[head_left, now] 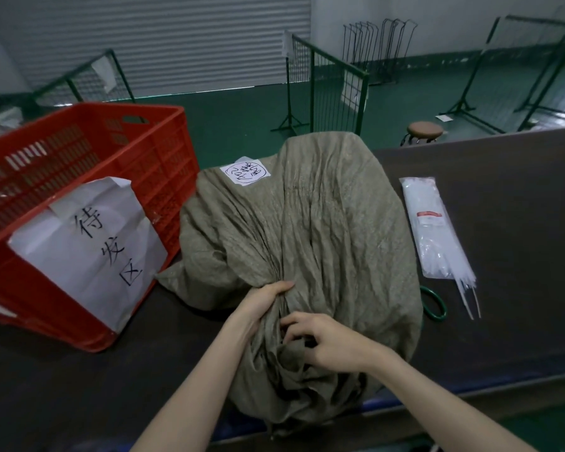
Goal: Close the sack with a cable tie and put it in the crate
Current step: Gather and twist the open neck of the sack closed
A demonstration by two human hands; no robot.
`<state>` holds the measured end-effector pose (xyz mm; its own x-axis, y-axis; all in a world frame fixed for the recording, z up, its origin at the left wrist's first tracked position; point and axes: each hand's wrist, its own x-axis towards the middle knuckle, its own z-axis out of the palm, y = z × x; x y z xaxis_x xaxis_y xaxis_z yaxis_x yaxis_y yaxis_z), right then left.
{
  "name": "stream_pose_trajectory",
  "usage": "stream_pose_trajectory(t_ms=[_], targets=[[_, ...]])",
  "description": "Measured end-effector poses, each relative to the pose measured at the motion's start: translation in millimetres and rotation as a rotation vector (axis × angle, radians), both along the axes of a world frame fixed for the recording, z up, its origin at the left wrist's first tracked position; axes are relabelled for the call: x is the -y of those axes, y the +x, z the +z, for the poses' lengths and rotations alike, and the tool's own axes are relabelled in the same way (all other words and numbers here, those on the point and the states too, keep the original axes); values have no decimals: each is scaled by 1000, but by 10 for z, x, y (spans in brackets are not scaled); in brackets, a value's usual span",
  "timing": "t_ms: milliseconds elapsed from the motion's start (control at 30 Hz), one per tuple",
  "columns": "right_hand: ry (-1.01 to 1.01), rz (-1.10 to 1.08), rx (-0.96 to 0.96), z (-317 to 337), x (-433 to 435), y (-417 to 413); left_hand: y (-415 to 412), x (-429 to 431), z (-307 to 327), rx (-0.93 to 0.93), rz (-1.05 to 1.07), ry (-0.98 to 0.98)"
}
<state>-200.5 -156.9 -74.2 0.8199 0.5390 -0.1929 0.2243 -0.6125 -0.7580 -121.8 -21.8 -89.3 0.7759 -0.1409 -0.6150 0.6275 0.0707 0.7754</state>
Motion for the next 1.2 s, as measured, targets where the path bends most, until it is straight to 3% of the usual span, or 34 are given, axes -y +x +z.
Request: stream_pose_trajectory(t_ms=[133,233,367,500,700,900,967,1100,1200], targets=[[10,24,-143,174,104,79,-20,42,-2,31,39,97],[185,-28,-229,264,235,164,-20,55,-29,23,102,108],[390,-481,-120,112,317,325,-42,40,-55,30,192,68],[146,-746,52,-59,306,418,-48,63,-72,27,208,24],[128,-650,25,-196,29,407,-59,130,-66,-91,137,-61],[233,-548,93,-109,-143,412,0,116,-122,-50,138,-324],[245,-504,113,-73,-196,371,-33,96,-8,-30,183,-304],[187,-419,148,-42,-220,321,5,62,-59,-66,79,-241],[85,-336,162,-60,-247,279,-45,93,-85,-31,109,-387]])
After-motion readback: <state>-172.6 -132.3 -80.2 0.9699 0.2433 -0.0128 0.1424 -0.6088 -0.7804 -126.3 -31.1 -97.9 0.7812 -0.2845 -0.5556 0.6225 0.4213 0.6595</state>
